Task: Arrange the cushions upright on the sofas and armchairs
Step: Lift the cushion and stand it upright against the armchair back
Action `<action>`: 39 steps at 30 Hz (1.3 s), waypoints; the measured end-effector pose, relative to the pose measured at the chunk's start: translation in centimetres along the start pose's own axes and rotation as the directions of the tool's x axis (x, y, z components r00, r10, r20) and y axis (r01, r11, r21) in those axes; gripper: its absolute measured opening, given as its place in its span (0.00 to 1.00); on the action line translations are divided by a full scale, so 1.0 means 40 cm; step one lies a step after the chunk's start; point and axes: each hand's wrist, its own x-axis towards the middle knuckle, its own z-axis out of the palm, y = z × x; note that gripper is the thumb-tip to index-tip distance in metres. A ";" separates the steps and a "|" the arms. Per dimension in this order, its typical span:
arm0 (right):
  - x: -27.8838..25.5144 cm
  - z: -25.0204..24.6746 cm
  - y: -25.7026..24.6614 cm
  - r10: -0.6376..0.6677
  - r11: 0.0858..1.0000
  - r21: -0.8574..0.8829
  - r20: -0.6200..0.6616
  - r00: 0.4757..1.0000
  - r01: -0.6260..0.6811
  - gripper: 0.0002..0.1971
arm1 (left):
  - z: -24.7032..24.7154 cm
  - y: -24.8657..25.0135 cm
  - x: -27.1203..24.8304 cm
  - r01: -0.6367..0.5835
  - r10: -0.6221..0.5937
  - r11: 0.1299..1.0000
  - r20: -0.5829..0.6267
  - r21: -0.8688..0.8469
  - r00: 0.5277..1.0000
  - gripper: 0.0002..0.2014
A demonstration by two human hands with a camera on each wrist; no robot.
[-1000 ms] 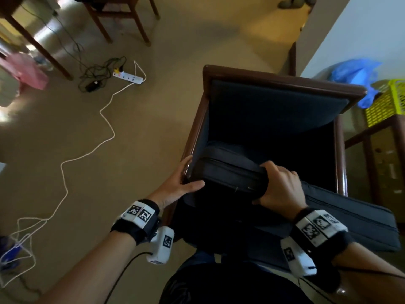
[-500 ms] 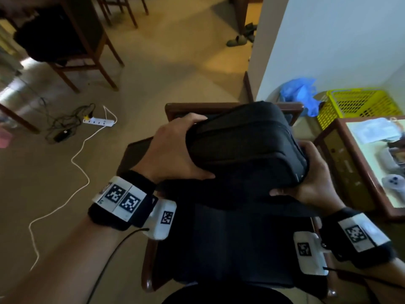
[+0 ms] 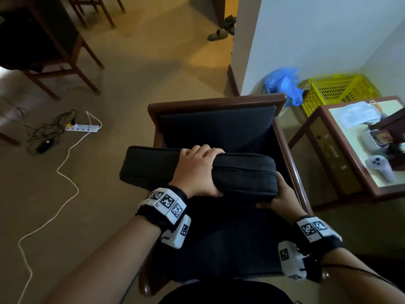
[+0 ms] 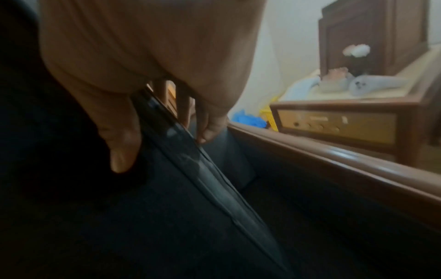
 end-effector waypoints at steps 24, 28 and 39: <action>-0.047 0.077 -0.176 -0.387 0.497 -0.832 0.043 0.921 0.247 0.45 | -0.061 -0.342 -0.202 0.253 -0.248 0.964 0.062 -0.087 0.967 0.60; -0.050 0.071 -0.165 -0.407 0.547 -0.805 -0.016 0.913 0.230 0.42 | -0.040 -0.320 -0.208 0.260 -0.275 0.945 -0.052 -0.197 0.960 0.49; -0.070 -0.147 -0.117 -0.465 0.800 -0.536 -0.271 0.843 0.269 0.40 | -0.225 -0.069 -0.176 -0.062 0.013 0.986 -0.301 -0.152 0.953 0.37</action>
